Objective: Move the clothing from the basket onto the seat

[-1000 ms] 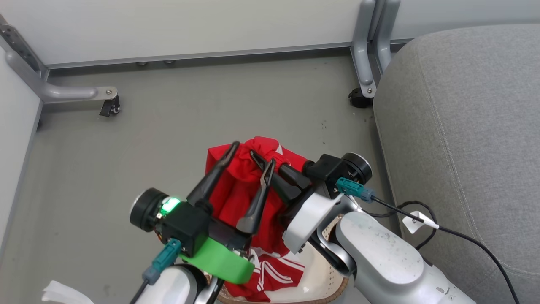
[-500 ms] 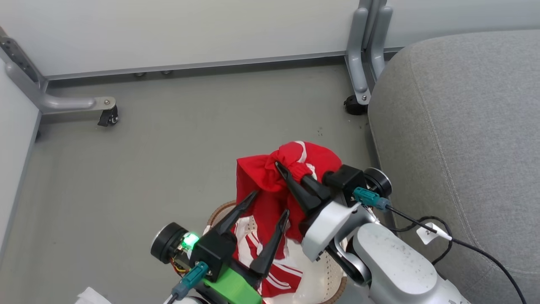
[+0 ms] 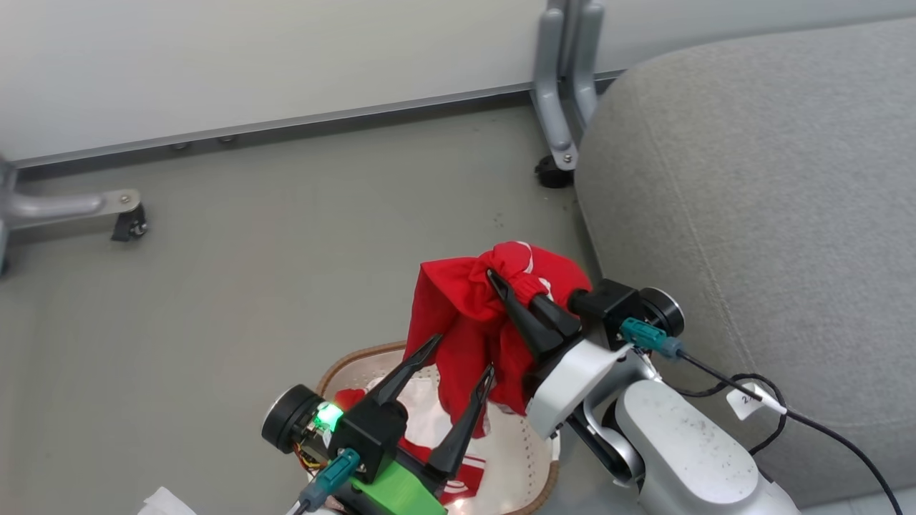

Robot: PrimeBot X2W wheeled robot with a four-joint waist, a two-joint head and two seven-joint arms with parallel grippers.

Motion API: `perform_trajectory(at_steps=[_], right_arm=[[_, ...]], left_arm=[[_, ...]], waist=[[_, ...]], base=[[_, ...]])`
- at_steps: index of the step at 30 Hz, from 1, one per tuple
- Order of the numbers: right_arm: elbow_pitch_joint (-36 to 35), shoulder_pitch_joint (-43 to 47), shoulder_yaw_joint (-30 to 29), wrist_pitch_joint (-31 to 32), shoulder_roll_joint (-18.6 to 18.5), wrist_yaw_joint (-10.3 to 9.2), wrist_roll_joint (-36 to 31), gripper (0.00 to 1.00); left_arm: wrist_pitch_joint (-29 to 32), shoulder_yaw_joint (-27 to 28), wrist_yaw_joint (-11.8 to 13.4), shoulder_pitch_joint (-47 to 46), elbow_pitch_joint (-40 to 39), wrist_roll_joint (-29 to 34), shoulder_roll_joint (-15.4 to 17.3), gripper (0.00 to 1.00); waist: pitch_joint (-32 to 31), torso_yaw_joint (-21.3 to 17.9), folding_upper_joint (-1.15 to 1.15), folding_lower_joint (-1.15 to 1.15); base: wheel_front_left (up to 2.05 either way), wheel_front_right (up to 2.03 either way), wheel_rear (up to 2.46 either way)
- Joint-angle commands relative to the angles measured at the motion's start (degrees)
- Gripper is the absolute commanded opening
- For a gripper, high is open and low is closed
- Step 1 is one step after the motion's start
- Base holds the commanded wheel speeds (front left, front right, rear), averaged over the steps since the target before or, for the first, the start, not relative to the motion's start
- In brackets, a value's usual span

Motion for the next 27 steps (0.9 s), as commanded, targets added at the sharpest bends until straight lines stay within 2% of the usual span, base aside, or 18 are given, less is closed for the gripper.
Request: perform_trajectory(at_steps=[1,11,17,22,27], right_arm=[[-0.5,0.0,-0.5,-0.4,-0.3,0.00,-0.3,0.00],[-1.5,0.4,-4.2,-1.2,-0.3,0.00,-1.2,0.00],[-1.7,1.4,-7.8,-1.6,-0.5,0.00,-1.7,0.00],[-1.3,1.1,-12.4,-2.0,-0.4,0.00,-1.9,0.00],[-0.2,-1.2,-18.1,-2.4,-0.7,0.00,-2.4,0.00]], left_arm=[[-0.3,0.1,0.1,-0.9,0.0,0.2,0.3,1.00],[0.2,0.1,0.4,-1.8,-0.5,0.0,1.0,1.00],[0.8,-0.2,0.2,-2.8,-1.3,0.2,1.3,1.00],[1.5,-0.9,-0.2,-4.1,-2.1,0.7,1.6,1.00],[2.2,-1.2,-0.5,-5.8,-3.3,1.4,1.8,1.00]], waist=[[0.9,-3.9,0.00,0.00],[2.1,-16.0,0.00,0.00],[3.3,-21.5,0.00,0.00],[5.3,-23.9,0.00,0.00],[8.2,-23.9,0.00,0.00]], base=[[0.00,0.00,0.00],[0.00,0.00,0.00],[0.00,0.00,0.00],[0.00,0.00,0.00],[0.00,0.00,0.00]])
